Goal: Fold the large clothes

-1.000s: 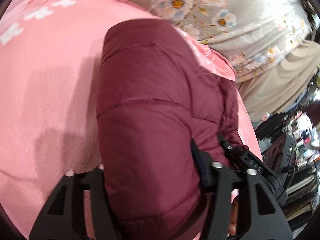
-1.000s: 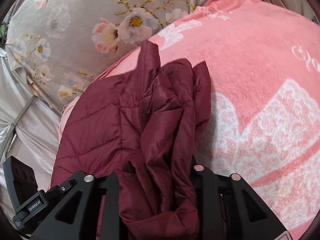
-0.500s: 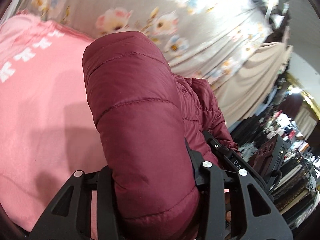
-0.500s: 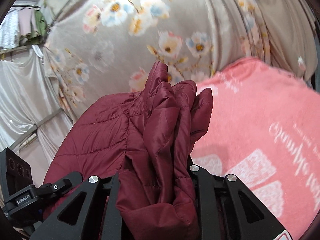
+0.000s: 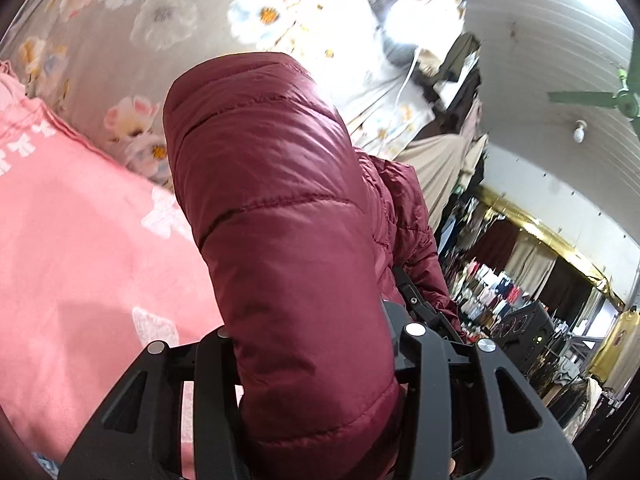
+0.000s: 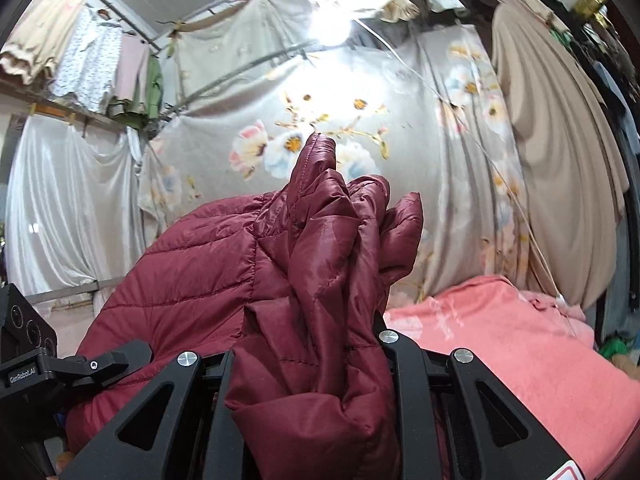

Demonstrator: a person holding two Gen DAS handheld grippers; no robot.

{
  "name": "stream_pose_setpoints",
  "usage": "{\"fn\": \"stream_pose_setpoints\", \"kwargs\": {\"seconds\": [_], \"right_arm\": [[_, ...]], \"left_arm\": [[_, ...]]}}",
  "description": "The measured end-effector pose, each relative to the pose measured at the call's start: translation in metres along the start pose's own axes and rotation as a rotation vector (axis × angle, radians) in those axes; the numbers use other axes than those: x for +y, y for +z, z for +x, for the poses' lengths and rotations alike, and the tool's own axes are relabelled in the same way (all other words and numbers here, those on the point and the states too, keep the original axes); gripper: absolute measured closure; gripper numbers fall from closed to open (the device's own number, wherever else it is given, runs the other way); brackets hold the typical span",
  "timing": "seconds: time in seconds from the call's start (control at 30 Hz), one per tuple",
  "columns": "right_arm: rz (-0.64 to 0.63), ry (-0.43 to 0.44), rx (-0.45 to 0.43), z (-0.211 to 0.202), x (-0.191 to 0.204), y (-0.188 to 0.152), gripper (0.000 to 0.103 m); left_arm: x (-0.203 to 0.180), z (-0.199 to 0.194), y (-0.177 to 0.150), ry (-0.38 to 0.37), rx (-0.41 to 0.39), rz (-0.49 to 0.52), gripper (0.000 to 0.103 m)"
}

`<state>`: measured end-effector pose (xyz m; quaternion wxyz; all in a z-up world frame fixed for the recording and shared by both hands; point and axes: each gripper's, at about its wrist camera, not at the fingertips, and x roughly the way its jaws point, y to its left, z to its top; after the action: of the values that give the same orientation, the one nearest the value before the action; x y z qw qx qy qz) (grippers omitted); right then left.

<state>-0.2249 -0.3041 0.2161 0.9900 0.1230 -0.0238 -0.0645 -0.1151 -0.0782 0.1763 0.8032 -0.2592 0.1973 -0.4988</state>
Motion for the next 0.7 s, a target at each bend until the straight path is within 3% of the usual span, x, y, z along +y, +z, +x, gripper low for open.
{"fn": "stream_pose_setpoints", "kwargs": {"seconds": [0.17,0.4,0.7], "right_arm": [[-0.001,0.077,0.022,0.022,0.038,-0.014,0.084],[0.03,0.158,0.074,0.084,0.093,-0.046,0.084],[0.0,0.151,0.099,0.162,0.149,-0.088,0.084]], "left_arm": [[0.016,-0.031,0.016,0.04,-0.021,0.036,0.063],[0.066,-0.067,0.049,0.167,0.0,0.119,0.063],[0.148,-0.08,0.093,0.215,-0.002,0.236,0.063]]}}
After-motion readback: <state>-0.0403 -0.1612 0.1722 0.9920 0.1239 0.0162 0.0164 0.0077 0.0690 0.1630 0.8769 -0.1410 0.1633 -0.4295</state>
